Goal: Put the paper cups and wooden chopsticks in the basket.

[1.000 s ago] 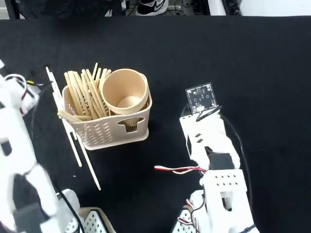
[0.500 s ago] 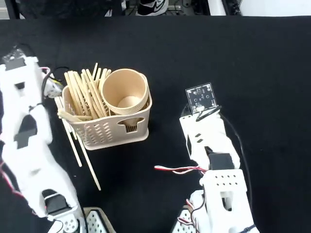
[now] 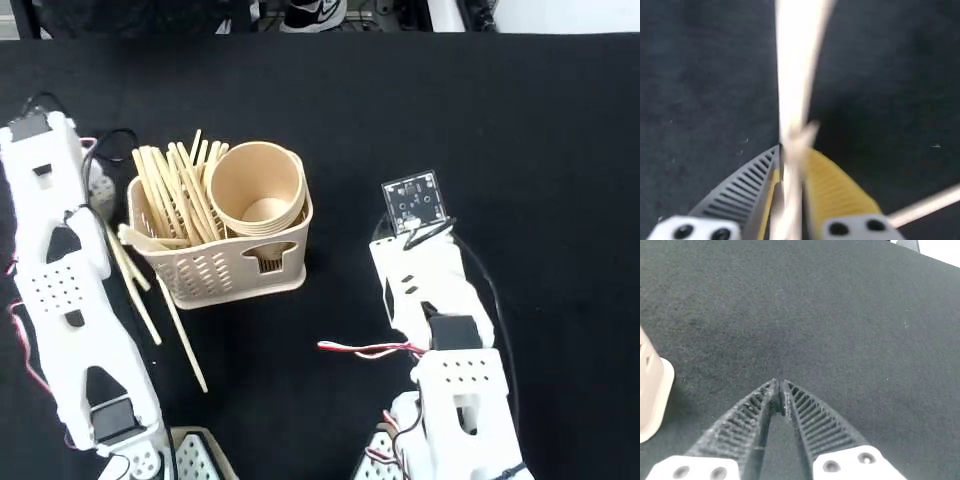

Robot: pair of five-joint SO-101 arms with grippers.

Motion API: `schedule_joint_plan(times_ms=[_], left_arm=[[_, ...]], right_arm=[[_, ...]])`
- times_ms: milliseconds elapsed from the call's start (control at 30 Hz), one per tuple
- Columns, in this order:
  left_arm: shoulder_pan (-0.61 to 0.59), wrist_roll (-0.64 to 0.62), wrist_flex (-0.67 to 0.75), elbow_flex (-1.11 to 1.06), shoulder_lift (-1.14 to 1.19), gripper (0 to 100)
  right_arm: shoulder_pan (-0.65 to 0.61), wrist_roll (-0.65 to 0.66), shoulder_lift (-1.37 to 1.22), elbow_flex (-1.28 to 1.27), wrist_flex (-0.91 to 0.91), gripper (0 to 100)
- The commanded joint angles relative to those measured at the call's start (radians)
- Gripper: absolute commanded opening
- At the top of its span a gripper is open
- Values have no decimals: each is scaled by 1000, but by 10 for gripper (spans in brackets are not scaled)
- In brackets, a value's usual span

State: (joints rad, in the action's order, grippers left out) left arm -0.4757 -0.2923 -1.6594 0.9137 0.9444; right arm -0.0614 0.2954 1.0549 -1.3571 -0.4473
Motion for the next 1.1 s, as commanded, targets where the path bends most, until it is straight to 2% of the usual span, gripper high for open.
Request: schedule_joint_plan(times_ms=[0,167,367,767,933,1067], left_arm=[[-25,46,-103,180,0,30],[-35,51,-103,237,-31,28],[-33,52,-103,116,-189,28],[-27,51,-84,-351,-987,29],[-27,44,74,-579,-1387,29],[27,52,316,-926,-1743,29]], right_arm=[[11,8,8,10,17,15],[11,8,8,10,15,15],[11,8,8,10,17,15],[11,8,8,8,17,15],[11,8,8,8,17,15],[11,8,8,8,17,15]])
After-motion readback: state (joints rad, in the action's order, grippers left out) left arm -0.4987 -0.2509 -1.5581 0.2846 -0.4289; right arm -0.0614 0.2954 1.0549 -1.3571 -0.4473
